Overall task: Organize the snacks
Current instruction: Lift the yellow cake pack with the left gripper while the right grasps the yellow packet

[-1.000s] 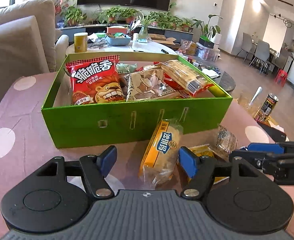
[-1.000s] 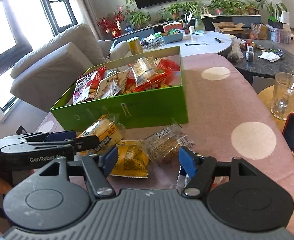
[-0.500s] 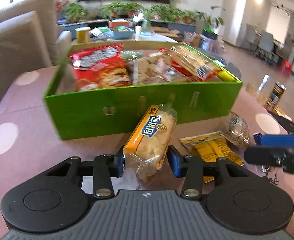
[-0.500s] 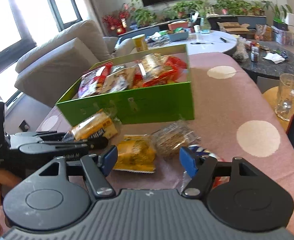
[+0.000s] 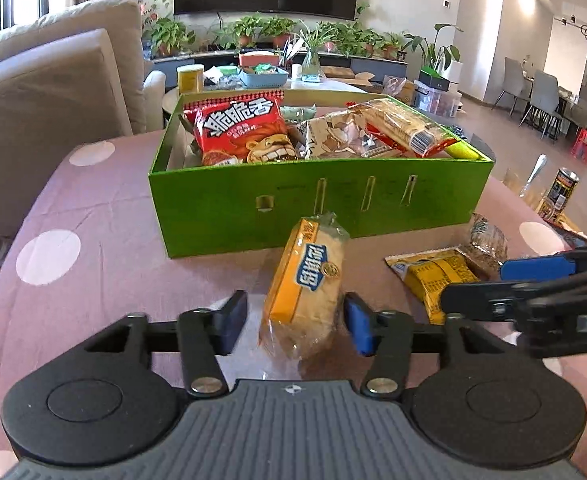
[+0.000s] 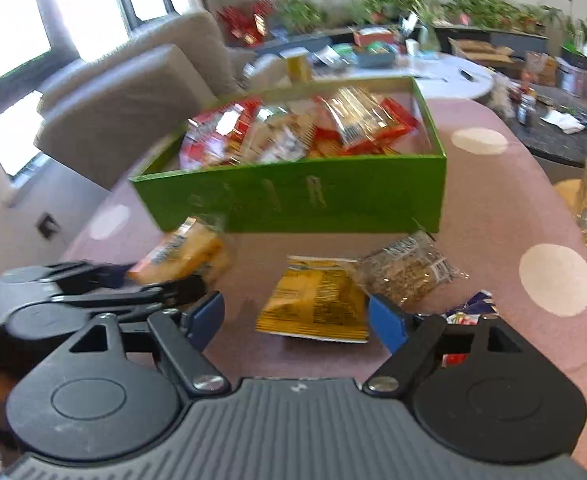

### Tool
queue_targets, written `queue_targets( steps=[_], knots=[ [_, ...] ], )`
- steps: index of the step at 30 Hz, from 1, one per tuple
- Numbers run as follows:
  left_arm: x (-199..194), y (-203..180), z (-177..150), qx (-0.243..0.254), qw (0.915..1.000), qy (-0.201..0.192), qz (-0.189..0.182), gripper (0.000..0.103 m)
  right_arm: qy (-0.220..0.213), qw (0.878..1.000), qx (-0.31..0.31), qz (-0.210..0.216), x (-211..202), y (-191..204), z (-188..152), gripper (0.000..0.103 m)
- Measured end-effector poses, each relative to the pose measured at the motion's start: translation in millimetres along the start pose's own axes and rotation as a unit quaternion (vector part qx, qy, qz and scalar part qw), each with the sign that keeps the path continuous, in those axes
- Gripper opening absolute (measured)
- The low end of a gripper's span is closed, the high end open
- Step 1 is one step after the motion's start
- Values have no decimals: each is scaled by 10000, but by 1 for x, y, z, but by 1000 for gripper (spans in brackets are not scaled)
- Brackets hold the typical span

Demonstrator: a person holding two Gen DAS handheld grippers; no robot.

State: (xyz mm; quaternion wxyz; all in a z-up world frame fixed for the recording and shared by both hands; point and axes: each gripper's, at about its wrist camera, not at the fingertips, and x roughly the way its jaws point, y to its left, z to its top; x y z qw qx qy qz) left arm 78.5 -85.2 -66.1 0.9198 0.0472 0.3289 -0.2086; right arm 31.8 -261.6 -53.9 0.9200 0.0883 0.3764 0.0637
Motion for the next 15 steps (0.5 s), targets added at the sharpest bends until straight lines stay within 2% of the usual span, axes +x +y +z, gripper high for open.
queue_targets(
  steps=[3, 9, 15],
  knots=[
    [6, 0, 3, 85, 9997, -38, 246, 62, 411, 9987, 285, -28, 22, -3, 6, 68],
    [17, 10, 7, -70, 9998, -9, 169, 65, 352, 9985, 297, -312, 33, -3, 14, 68],
    [27, 12, 7, -244, 9995, 49, 196, 62, 200, 9983, -168, -519, 35, 3, 5, 68]
  ],
)
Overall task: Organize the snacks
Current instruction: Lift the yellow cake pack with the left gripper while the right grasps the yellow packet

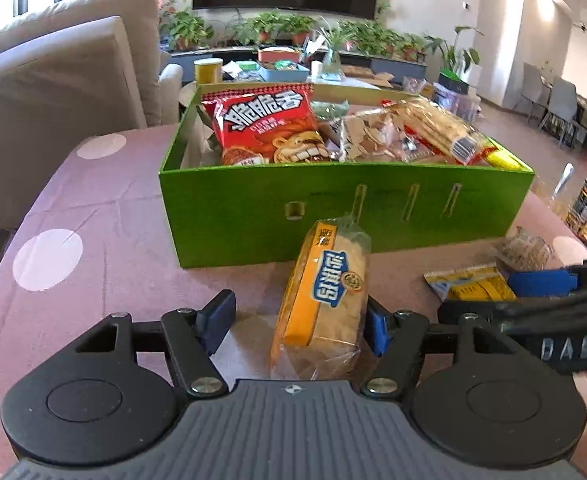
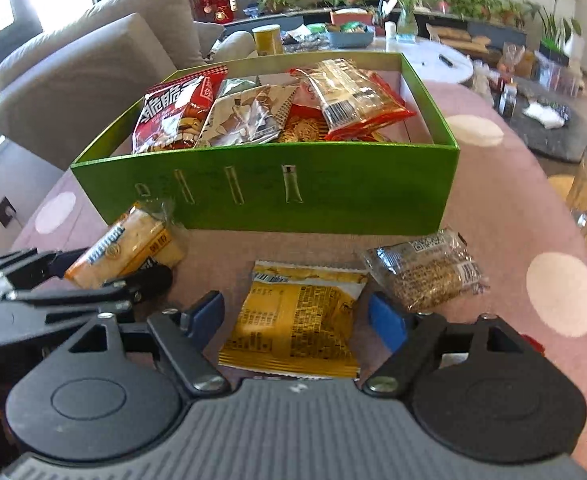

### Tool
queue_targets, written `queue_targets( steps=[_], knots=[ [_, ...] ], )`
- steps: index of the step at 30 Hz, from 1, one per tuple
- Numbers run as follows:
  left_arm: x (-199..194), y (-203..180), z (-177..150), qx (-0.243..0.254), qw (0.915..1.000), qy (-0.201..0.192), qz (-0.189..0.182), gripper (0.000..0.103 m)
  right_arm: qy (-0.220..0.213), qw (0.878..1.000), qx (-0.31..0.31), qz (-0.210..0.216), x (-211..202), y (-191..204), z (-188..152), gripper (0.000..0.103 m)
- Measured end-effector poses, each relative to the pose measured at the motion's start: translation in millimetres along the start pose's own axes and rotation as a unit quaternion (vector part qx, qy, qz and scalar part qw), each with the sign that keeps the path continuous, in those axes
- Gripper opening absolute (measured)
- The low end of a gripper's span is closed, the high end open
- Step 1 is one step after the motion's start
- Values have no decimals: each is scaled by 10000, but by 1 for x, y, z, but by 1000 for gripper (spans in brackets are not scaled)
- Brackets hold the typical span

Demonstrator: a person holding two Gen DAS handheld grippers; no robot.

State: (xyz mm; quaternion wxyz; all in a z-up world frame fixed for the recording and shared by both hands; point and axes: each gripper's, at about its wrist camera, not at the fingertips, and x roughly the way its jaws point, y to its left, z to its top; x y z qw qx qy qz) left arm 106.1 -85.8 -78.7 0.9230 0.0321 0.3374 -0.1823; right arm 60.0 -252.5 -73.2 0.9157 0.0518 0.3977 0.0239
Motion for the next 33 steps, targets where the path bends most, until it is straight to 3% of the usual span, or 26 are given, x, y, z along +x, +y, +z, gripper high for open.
queue_targets(
  steps=[3, 5, 7, 11, 15, 23, 29, 33],
  knots=[
    [0, -1, 1, -24, 10000, -14, 19, 58, -112, 9996, -211, -139, -1, 4, -6, 67],
    [-1, -1, 0, -12, 10000, -31, -2, 37, -183, 9992, -296, -180, -2, 4, -7, 65],
    [-4, -1, -1, -73, 10000, -25, -3, 35, -202, 9992, -302, -161, -5, 3, -9, 61],
    [-14, 6, -5, -362, 9993, -45, -27, 34, -138, 9998, -70, 114, -14, -4, -11, 59],
    [-31, 4, -6, -351, 9992, -172, -16, 34, -155, 9992, 103, 368, -26, -7, -12, 59],
    [-64, -5, 2, -272, 9984, -492, -35, 34, -599, 9942, 188, 876, -62, -4, -8, 59],
    [-79, -16, 19, -79, 9967, -802, -36, 34, -1091, 9896, 188, 919, -83, -11, 10, 59],
    [-77, -20, 19, 85, 9973, -734, 5, 39, -1280, 9873, 286, 897, -86, -21, 20, 59]
  ],
)
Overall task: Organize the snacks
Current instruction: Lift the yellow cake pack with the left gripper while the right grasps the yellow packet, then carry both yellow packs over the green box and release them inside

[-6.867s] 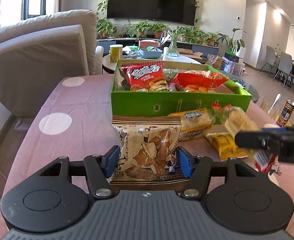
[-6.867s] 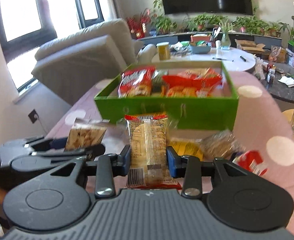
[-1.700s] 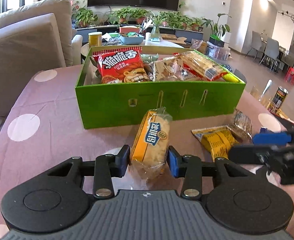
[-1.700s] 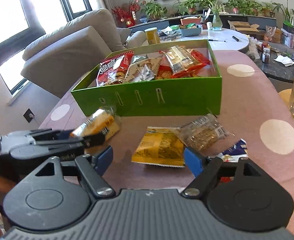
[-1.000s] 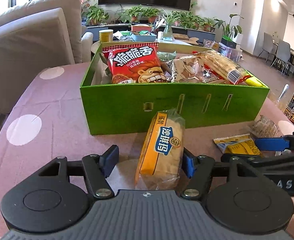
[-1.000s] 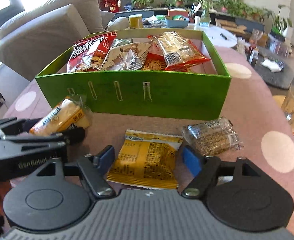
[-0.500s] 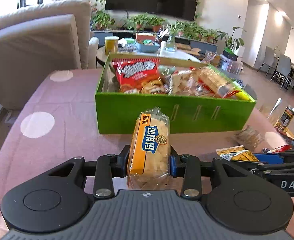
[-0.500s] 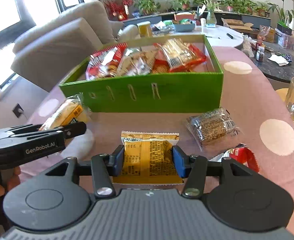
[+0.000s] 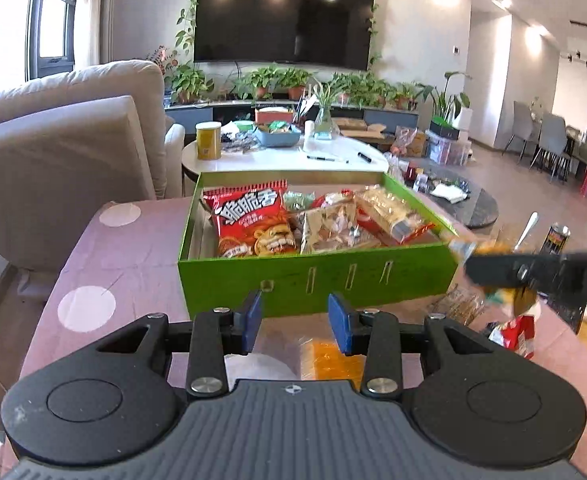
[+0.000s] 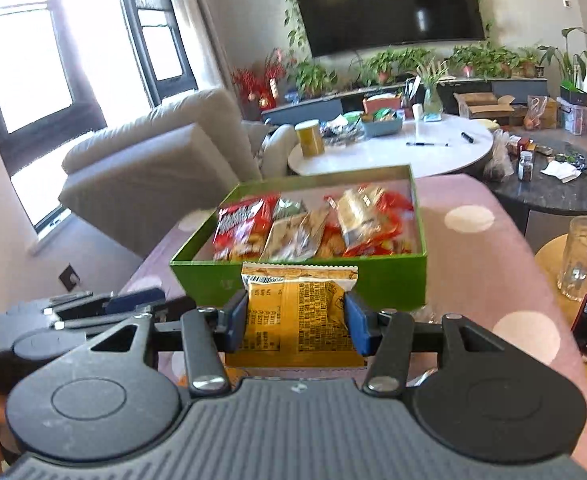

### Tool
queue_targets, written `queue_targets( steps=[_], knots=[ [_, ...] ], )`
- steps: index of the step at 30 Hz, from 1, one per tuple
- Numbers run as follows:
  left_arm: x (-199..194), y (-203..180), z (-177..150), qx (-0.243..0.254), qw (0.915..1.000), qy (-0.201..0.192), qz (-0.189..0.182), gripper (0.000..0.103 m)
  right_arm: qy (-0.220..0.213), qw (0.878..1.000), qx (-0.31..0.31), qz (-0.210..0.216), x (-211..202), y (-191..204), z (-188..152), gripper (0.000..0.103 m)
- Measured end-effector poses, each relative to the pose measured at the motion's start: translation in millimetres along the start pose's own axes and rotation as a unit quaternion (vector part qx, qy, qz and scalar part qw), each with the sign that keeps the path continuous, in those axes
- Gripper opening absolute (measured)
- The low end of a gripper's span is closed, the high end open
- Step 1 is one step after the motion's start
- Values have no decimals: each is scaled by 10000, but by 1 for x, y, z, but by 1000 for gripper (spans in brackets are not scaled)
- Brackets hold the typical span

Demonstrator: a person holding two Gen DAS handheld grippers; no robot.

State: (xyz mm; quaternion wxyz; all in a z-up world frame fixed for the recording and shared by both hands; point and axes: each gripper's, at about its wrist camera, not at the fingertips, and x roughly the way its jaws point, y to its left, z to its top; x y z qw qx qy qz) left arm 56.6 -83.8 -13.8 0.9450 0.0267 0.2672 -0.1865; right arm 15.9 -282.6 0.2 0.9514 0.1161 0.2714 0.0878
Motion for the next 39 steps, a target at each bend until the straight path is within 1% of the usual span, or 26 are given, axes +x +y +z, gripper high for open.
queue_targets(
  steps=[1, 2, 5, 9, 10, 12, 13, 14, 17, 21, 29, 35, 39],
  knots=[
    [3, -1, -3, 28, 10000, 67, 18, 54, -19, 10000, 45, 3, 1, -3, 1, 59],
    [7, -1, -6, 77, 9998, 163, 45, 66, -19, 10000, 84, 2, 1, -7, 0, 59],
    [18, -6, -23, 305, 9982, 508, 42, 67, 44, 9997, 215, -52, 5, -14, -4, 59],
    [32, -5, -37, 108, 9959, 868, -233, 67, 199, 9992, 344, -69, 15, -20, -9, 59],
    [35, -6, -38, 108, 9955, 907, -260, 67, 226, 9991, 350, -73, 18, -20, -9, 59],
    [40, -9, -39, 214, 9956, 894, -162, 64, 261, 9991, 334, -61, 17, -18, -13, 59],
    [42, -9, -39, 252, 9956, 889, -165, 54, 273, 9991, 308, -42, 17, -17, -13, 59],
    [44, -9, -39, 227, 9951, 931, -239, 40, 276, 9992, 289, -24, 15, -18, -15, 59],
    [45, -7, -36, 126, 9951, 944, -264, 40, 288, 9992, 267, -16, 16, -17, -15, 59],
    [35, -5, -24, 145, 9973, 691, -202, 40, 283, 9994, 215, -21, 19, -16, -12, 59],
    [28, 1, 24, 174, 9997, 163, -85, 40, 65, 10000, 18, -27, 31, -8, 22, 59],
    [45, 6, 64, 263, 9996, -50, 49, 40, -54, 9999, 105, -26, 54, -11, 57, 59],
    [66, 14, 88, 194, 9998, -67, -10, 40, -56, 9999, 150, -64, 72, -16, 72, 59]
  ],
)
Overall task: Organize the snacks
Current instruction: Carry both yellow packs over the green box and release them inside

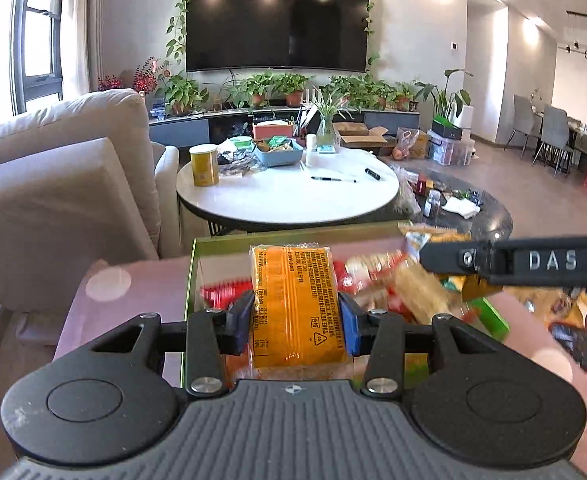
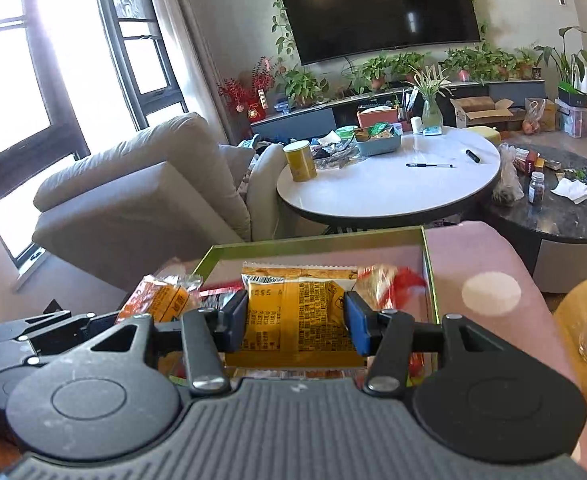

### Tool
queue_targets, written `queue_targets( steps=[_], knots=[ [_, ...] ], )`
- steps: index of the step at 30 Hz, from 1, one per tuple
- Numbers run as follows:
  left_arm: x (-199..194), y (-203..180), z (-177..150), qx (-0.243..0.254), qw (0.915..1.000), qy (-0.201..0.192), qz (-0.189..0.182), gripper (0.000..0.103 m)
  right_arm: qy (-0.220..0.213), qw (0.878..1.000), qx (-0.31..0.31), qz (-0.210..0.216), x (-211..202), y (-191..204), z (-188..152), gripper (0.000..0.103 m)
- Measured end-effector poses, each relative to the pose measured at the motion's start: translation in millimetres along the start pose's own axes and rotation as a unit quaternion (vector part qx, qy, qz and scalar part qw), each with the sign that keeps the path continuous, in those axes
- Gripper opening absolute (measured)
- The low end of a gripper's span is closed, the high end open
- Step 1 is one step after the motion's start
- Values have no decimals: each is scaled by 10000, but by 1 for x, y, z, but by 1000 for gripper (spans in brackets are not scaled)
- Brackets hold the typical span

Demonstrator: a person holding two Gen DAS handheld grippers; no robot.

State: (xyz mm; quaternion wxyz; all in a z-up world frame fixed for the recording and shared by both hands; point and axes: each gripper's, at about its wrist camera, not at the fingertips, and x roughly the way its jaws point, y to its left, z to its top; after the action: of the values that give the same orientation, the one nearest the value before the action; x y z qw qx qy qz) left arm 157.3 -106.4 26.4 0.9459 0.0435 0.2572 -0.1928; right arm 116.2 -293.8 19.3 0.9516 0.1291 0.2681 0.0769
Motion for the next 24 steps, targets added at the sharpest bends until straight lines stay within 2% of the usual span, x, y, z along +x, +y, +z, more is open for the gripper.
queue_targets(
  steps=[8, 18, 20, 21, 22, 24],
  knots=[
    [51, 11, 31, 81, 9997, 123, 174, 40, 137, 9994, 313, 99, 34, -10, 21, 59],
    [101, 25, 36, 131, 9986, 427, 277, 41, 379, 9982, 443, 150, 70, -11, 25, 59],
    [106, 26, 34, 129, 9985, 432, 310, 46, 414, 9980, 441, 176, 76, -10, 25, 61],
    [107, 26, 32, 123, 9984, 432, 358, 56, 423, 9979, 464, 183, 78, -10, 25, 62],
    [106, 26, 31, 108, 9984, 408, 383, 61, 431, 9977, 486, 191, 79, -11, 25, 63],
    [105, 27, 31, 105, 9987, 367, 350, 63, 439, 9975, 530, 166, 81, -11, 24, 63]
  ],
)
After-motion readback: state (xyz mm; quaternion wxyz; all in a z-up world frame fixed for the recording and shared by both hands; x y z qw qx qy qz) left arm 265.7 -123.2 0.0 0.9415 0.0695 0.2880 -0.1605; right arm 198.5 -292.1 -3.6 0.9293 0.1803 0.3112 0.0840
